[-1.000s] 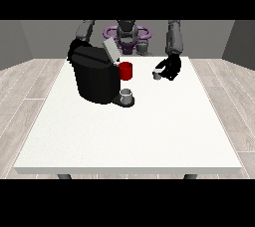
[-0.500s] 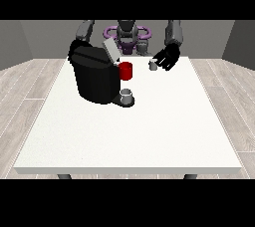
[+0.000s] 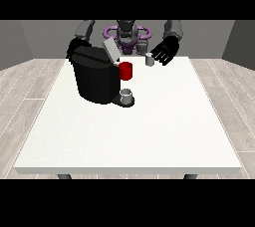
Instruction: Insert the coffee pod into the coffee machine and close the lid
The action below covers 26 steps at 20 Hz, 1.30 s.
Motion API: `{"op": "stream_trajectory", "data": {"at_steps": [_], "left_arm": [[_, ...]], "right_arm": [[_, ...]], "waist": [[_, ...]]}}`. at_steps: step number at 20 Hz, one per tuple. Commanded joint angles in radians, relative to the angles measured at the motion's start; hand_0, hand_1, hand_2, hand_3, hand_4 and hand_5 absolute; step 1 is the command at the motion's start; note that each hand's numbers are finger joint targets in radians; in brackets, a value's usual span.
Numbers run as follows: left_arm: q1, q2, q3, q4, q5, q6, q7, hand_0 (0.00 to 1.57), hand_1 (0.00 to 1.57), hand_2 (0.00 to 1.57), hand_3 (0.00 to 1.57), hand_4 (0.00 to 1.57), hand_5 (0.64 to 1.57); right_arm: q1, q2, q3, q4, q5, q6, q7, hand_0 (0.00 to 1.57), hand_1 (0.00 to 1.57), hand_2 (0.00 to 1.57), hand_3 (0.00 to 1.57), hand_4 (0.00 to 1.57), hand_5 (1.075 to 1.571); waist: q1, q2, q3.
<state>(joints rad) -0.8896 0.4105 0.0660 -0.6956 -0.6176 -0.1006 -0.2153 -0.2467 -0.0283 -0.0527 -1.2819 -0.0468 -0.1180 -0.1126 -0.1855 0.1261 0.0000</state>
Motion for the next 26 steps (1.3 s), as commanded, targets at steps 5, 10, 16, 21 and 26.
{"op": "stream_trajectory", "data": {"at_steps": [5,10,16,21,26], "left_arm": [[-0.176,0.045,0.070,0.027,0.029,-0.056,0.101,1.27,1.27,1.31,1.24,0.51,1.571],[-0.209,0.067,0.075,0.024,0.033,-0.090,0.087,1.28,1.28,1.33,1.27,0.48,1.571],[-0.258,0.052,0.065,0.040,-0.002,-0.048,0.116,1.26,1.26,1.31,1.24,0.51,1.571],[-0.280,0.049,0.066,0.044,-0.015,-0.019,0.106,1.31,1.31,1.33,1.24,0.49,1.571],[-0.260,0.019,0.055,0.059,-0.022,-0.031,0.121,1.30,1.30,1.33,1.23,0.50,1.571]], "right_arm": [[-0.065,0.008,0.042,-0.054,0.034,-0.027,0.079,0.00,0.00,0.00,0.00,0.51,1.571],[-0.076,-0.018,0.004,-0.062,0.021,-0.032,0.084,0.00,0.00,0.00,0.00,0.50,1.571],[-0.118,0.011,0.034,-0.077,0.055,-0.070,0.087,0.00,0.00,0.00,0.00,0.46,1.571],[-0.094,0.004,0.032,-0.082,0.051,-0.052,0.045,0.00,0.00,0.00,0.00,0.48,1.571],[-0.087,-0.020,0.004,-0.089,0.018,-0.031,0.096,0.00,0.00,0.00,0.00,0.53,1.571]], "waist": [[-0.080,0.030,-0.0002],[-0.074,0.045,0.0001],[-0.096,0.096,0.0000],[-0.126,0.132,0.0001],[-0.118,0.102,0.0002]]}}
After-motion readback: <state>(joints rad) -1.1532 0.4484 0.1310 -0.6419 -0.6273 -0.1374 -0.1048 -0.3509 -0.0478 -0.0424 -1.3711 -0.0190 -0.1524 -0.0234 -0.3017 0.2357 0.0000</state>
